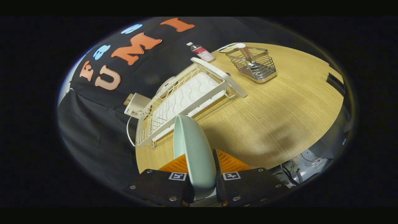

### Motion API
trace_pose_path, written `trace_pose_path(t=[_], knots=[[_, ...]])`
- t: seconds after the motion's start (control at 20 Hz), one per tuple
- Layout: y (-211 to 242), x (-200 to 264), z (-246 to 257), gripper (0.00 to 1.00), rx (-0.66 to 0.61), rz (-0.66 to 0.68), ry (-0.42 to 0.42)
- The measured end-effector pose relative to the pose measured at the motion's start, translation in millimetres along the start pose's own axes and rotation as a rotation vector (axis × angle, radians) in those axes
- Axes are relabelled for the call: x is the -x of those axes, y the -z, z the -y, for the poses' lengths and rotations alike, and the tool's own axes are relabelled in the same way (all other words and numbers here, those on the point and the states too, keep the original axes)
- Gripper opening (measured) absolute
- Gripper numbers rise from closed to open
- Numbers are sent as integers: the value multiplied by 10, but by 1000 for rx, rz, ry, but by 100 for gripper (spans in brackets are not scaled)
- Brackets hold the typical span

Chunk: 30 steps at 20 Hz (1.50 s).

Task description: Take the plate from the dish rack, then take the spoon from the basket and place it into the plate.

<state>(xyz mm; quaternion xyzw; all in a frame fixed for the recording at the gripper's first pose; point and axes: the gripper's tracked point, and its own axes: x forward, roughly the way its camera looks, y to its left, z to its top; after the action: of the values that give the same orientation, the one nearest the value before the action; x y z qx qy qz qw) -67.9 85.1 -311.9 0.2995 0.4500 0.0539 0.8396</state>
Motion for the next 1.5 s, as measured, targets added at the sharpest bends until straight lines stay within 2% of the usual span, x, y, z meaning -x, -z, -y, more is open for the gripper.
trace_pose_path(t=[0.15, 0.35, 0.5, 0.55, 0.75, 0.85, 1.3, 1.5], knots=[[-87, 37, -77, 32, -17, 8, -29], [-173, 65, 54, 54, 20, 29, 8], [-252, 137, 108, 63, 27, 48, 17], [-285, 153, 146, 72, 33, 60, 29], [-379, 250, 309, 92, 61, 92, 80], [-437, 303, 412, 97, 88, 111, 117], [-857, 547, 726, 99, 165, 218, 237], [-1170, 659, 786, 99, 254, 296, 298]])
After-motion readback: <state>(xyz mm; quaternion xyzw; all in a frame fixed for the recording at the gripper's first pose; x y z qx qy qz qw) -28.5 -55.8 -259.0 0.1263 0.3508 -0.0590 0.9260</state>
